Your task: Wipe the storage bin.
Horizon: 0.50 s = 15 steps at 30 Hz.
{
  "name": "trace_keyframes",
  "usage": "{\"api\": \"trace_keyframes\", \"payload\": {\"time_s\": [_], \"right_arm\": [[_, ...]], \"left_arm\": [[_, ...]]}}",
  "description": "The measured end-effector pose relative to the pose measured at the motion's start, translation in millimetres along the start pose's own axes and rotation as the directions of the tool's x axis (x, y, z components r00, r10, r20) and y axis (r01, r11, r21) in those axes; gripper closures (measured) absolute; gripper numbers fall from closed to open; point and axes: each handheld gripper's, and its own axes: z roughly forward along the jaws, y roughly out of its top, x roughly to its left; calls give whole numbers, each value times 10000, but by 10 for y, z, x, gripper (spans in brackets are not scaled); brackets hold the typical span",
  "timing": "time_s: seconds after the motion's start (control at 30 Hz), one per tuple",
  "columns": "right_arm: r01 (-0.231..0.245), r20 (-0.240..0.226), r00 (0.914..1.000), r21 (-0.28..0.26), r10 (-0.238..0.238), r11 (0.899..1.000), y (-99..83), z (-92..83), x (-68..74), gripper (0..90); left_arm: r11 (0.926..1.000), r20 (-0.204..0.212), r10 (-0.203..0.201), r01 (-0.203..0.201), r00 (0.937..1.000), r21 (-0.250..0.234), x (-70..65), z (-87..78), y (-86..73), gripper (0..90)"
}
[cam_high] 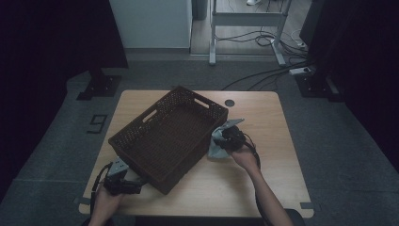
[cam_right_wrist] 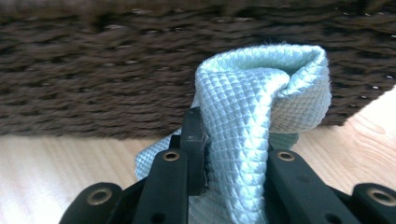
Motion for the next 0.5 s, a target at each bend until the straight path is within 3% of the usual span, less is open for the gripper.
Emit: {"api": "trace_keyframes", "payload": {"time_s": [0.5], "right_arm": [[-493, 662, 9966, 73, 487, 9988, 67, 52, -332, 757]], "left_arm": [[10000, 13, -6, 6, 10000, -7, 2, 0, -1, 0]]}}
